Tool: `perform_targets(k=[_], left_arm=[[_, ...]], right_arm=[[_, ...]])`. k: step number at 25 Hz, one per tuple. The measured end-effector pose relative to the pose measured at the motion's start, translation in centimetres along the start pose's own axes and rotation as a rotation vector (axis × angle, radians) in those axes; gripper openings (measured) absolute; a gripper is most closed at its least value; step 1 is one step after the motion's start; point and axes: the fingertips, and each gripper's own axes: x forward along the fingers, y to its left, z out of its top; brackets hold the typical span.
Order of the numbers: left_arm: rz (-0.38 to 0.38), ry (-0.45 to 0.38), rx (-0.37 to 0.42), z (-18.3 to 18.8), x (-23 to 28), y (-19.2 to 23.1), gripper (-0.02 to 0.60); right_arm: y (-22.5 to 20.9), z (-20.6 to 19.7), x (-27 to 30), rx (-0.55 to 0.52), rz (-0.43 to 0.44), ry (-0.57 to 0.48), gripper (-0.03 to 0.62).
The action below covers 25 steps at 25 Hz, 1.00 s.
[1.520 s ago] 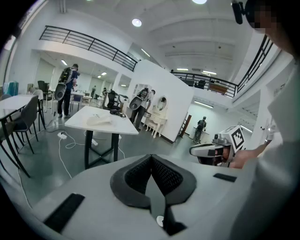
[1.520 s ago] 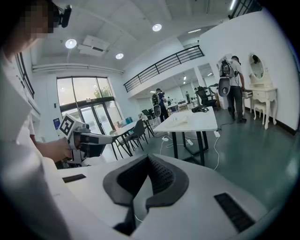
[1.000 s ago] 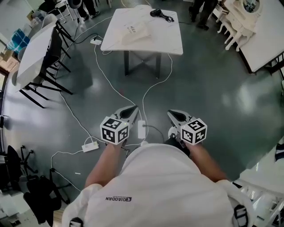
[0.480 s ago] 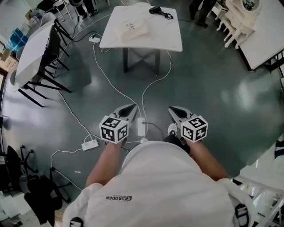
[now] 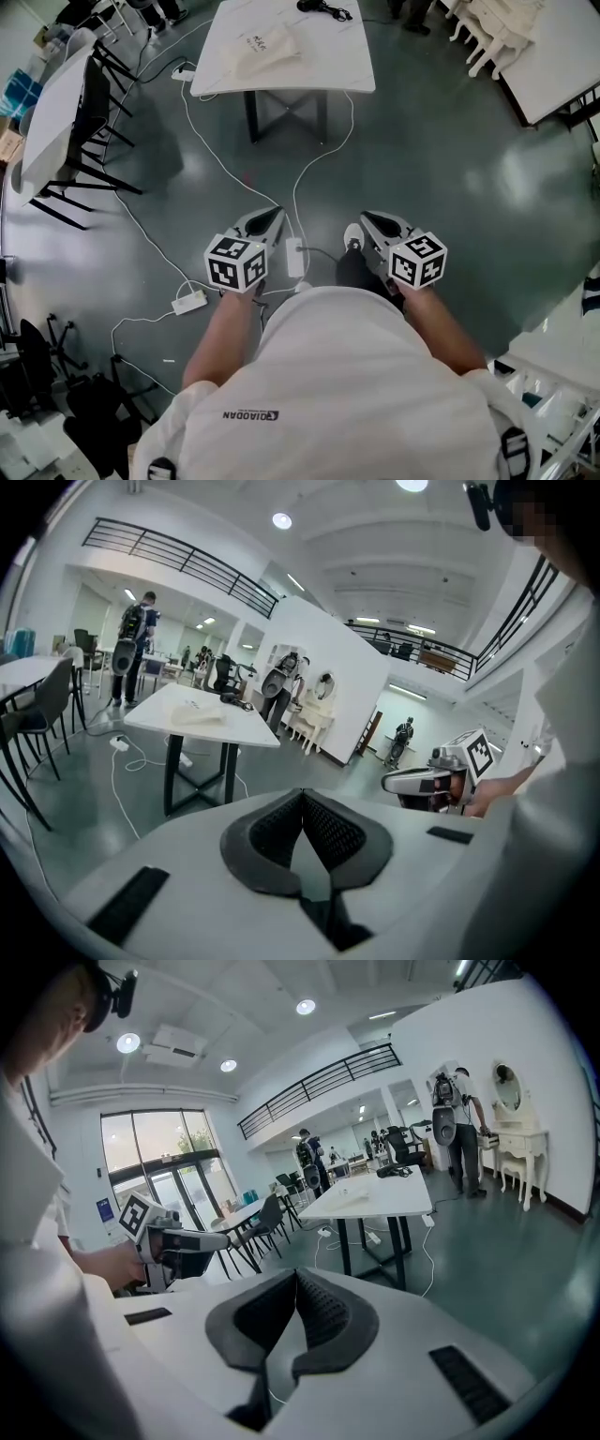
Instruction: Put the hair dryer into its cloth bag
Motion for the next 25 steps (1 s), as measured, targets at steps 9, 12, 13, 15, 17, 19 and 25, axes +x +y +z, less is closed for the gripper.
perform_targets(k=[9, 12, 13, 15, 17, 19, 25], left_arm=[[0.035, 0.041, -0.006, 3.9, 8.5, 1.0, 0.029], [0.042, 0.035, 0.005, 6.5, 12.0, 0.8, 0.029], [0.045, 0.03, 0.007, 7.4, 13.2, 0.7, 0.028], [0.056, 0.026, 0.007, 8.8, 15.4, 0.8, 0.029], [0.07, 0.032, 0.003, 9.8, 17.3, 0.9, 0.029], [0.088, 0.041, -0.008, 10.3, 19.1, 1.0, 0.029], [0.122, 0.039, -0.045, 12.6, 24.6, 0.5, 0.029]], right_arm=[[-8.8, 5.0, 3.6, 0.022, 0.045, -0.01, 0.023], [-12.3, 7.1, 4.4, 0.01, 0.061, -0.008, 0.023], [-13.5, 7.7, 4.8, 0.007, 0.066, -0.005, 0.023], [-15.7, 8.8, 5.4, 0.005, 0.081, 0.0, 0.023], [-17.7, 10.0, 6.0, 0.002, 0.097, 0.003, 0.023], [-19.6, 10.9, 6.3, -0.002, 0.111, 0.004, 0.023], [-25.5, 13.2, 7.0, 0.0, 0.139, 0.02, 0.023]])
